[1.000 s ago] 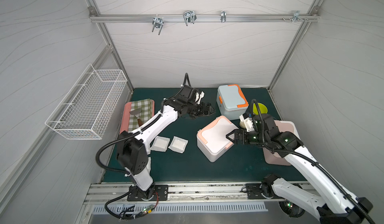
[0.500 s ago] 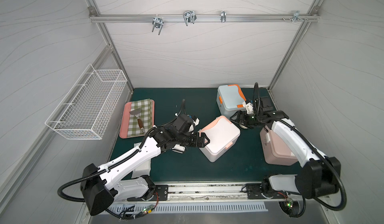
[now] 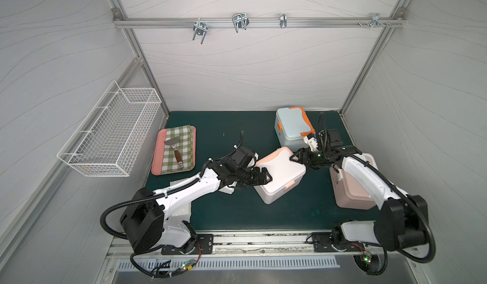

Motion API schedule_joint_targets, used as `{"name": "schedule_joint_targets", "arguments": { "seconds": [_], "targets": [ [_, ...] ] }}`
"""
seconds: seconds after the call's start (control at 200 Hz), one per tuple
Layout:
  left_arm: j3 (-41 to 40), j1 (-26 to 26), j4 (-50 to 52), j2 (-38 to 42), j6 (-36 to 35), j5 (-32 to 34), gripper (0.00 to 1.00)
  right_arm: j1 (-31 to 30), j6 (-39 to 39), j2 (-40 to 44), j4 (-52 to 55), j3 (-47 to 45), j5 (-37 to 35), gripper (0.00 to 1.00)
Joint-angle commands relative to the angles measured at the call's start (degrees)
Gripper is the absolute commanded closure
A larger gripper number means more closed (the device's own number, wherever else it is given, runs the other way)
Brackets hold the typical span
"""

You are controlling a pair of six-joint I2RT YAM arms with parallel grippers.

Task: Open first aid kits and take out gauze
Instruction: Adjust the first aid kit at the center of the board.

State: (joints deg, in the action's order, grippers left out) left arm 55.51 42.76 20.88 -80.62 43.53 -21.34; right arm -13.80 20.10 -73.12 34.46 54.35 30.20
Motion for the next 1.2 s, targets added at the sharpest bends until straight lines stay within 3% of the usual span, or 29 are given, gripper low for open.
{"name": "schedule_joint_targets", "arguments": {
  "seconds": [0.0,0.255,0.405,0.565,0.69,0.941,1.071,1.196],
  "targets": [
    [6.2,-3.9,-6.3,-2.9,-1.9,-3.2,0.08,-3.6,1.2,6.4,1.9,-2.9,3.6,0.26],
    [16.8,-10.4,-5.3,-12.7,-6.0,-8.0,0.08,-15.5,8.7,18.6,4.7,-9.7,-2.6,0.24],
    [19.2,-15.3,-4.3,-16.6,-6.9,-10.1,0.09,-15.7,9.7,23.6,9.7,-9.5,-7.7,0.15],
    [16.2,-18.0,-0.6,-11.3,-8.3,-8.4,0.08,-15.5,7.8,23.5,14.1,-4.6,-12.3,0.04],
    [10.9,-18.2,4.0,-3.3,-9.5,-4.2,0.08,-13.4,5.0,20.5,14.3,-0.4,-12.5,0.01],
    [-2.7,-16.1,4.6,11.9,-4.2,-1.9,0.08,-8.4,0.5,8.6,9.6,8.9,-9.4,0.02],
    [-4.6,-13.9,2.7,13.4,-2.3,-2.0,0.08,-8.3,-1.3,0.2,6.6,13.2,-8.1,0.02],
    [-3.1,-11.7,-0.6,9.5,-1.6,-3.2,0.08,-8.4,-3.8,-6.8,6.1,15.1,-8.4,0.03]
  ]
}}
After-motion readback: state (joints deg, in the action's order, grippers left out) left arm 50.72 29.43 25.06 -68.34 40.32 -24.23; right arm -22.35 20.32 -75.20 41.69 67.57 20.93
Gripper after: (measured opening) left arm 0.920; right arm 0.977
